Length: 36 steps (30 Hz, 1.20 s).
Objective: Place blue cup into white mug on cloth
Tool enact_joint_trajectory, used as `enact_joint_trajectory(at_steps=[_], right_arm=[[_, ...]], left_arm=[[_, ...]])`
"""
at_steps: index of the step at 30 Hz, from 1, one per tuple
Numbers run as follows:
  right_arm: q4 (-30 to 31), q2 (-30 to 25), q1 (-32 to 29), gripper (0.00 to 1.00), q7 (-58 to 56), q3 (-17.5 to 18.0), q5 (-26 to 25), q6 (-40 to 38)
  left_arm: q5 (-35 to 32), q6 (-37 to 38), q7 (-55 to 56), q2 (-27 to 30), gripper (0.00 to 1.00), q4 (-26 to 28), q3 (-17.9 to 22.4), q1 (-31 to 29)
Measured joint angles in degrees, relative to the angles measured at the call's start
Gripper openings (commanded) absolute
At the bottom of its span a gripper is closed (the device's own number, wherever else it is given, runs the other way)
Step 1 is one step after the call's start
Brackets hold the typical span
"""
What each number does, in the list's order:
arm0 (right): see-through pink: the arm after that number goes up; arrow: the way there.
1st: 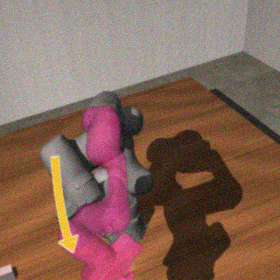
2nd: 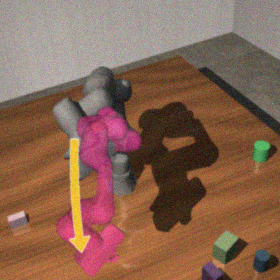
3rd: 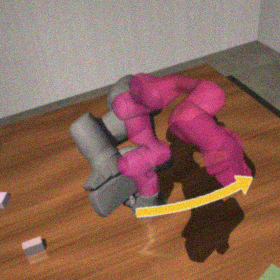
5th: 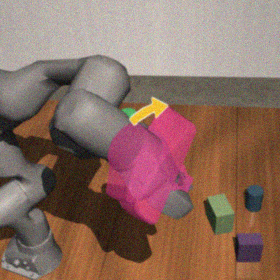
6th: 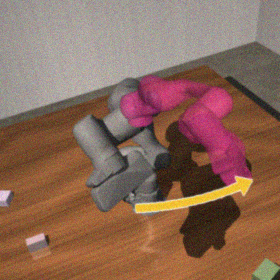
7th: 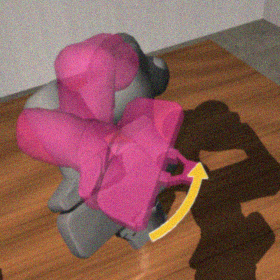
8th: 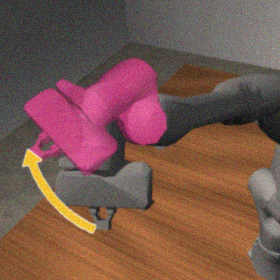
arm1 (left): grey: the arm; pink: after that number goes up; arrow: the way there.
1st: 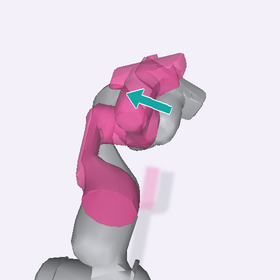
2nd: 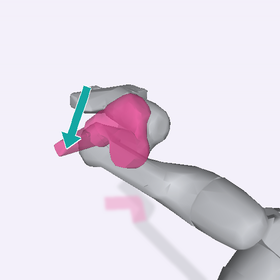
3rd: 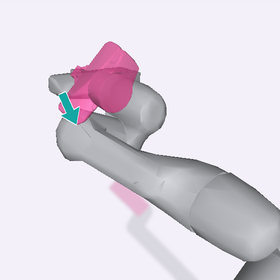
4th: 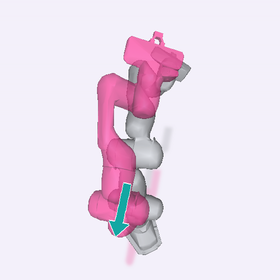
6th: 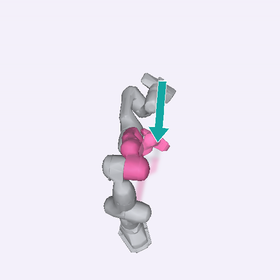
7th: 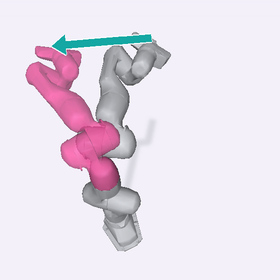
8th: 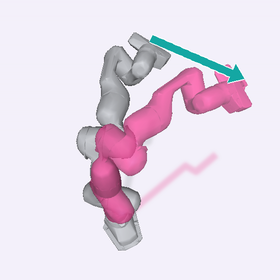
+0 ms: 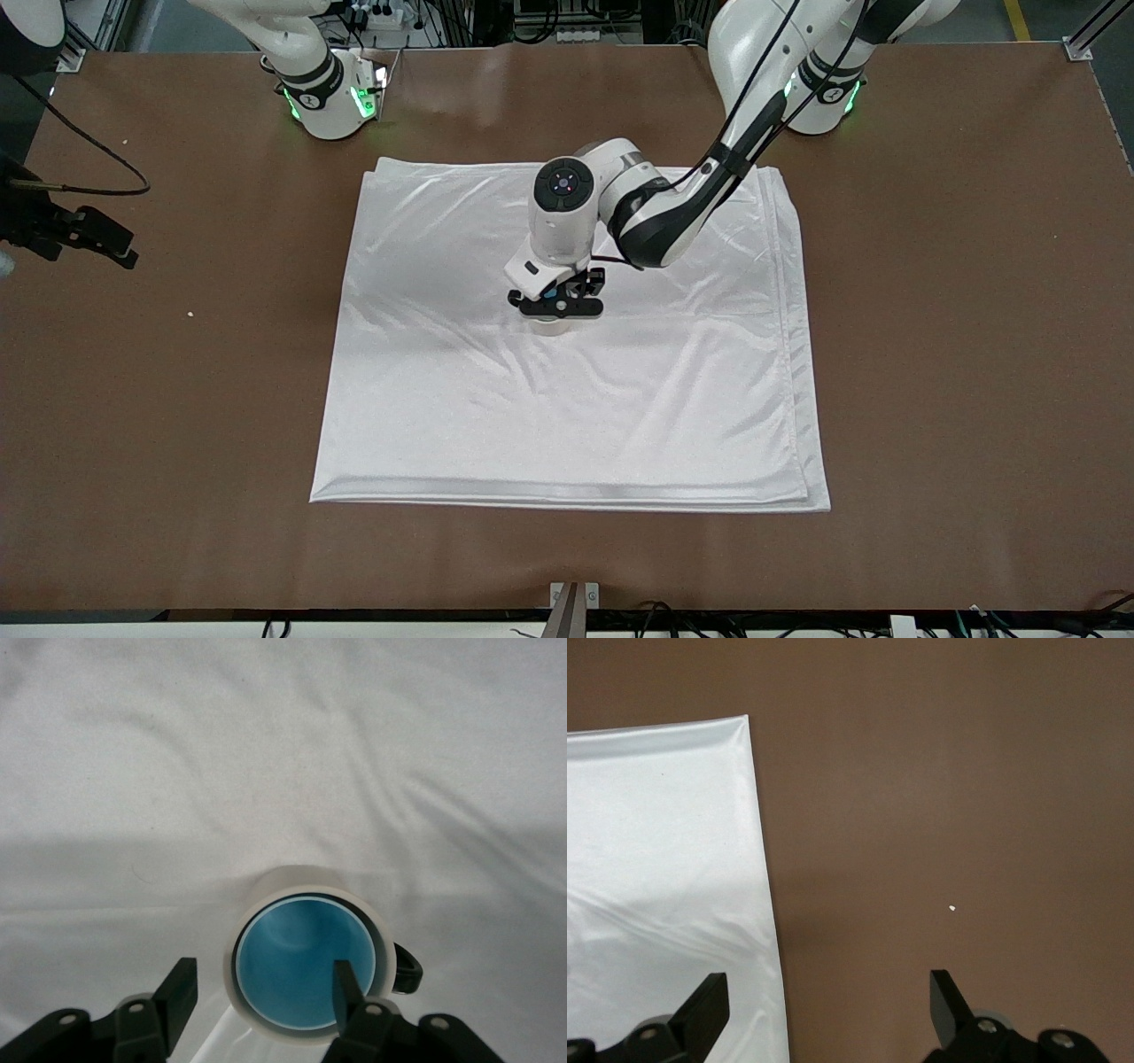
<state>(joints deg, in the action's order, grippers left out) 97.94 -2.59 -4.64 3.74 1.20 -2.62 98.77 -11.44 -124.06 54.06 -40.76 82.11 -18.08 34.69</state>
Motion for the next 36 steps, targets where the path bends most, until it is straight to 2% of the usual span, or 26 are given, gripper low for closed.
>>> enact_joint_trajectory(at_steps=[11, 21, 29, 36], right_arm=[[0.0, 0.0, -0.5, 1.00, 0.0, 0.0, 0.0, 0.3], [0.0, 0.0, -0.5, 1.00, 0.0, 0.0, 0.0, 0.7], [0.0, 0.0, -0.5, 1.00, 0.1, 0.1, 0.0, 0.9], [0.0, 0.0, -0.5, 1.00, 0.1, 0.2, 0.0, 1.0]], left_arm=[[0.0, -0.1, 0.1, 2.2, 1.00, -1.5, 0.4, -1.7], [-0.1, 0.1, -0.4, 7.5, 1.00, -1.7, 0.5, -6.7], [-0.3, 0.2, -5.0, 10.4, 1.00, -1.7, 0.5, -10.4], [-0.3, 0.2, -5.9, 12.5, 1.00, -1.8, 0.6, -15.8]])
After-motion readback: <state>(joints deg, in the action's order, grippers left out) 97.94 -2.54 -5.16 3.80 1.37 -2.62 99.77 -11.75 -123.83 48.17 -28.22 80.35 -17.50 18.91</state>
